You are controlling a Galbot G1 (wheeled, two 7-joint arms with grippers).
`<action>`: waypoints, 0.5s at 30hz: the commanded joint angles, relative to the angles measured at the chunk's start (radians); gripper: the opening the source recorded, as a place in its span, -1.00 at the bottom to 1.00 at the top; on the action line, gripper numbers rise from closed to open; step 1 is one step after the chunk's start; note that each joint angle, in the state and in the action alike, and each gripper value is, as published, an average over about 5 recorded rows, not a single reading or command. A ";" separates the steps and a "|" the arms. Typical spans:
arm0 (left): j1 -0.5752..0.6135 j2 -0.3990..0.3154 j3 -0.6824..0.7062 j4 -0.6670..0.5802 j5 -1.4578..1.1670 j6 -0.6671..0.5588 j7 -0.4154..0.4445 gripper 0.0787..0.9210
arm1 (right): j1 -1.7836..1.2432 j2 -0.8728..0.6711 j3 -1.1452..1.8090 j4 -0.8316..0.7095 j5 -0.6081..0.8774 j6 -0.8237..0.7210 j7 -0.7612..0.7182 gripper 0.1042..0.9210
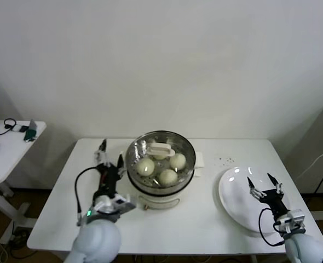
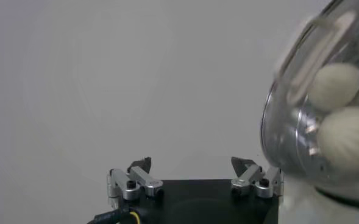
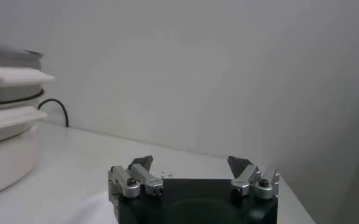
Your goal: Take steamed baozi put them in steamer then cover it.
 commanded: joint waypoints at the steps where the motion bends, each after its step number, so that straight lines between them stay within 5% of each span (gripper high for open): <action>1: 0.311 -0.076 -0.370 -0.013 -0.703 -0.676 -0.247 0.77 | -0.046 -0.007 -0.003 0.061 0.057 0.015 -0.005 0.76; 15: 0.378 -0.142 -0.428 0.310 -0.953 -0.948 -0.236 0.77 | -0.053 0.001 -0.019 0.057 0.041 0.034 -0.031 0.76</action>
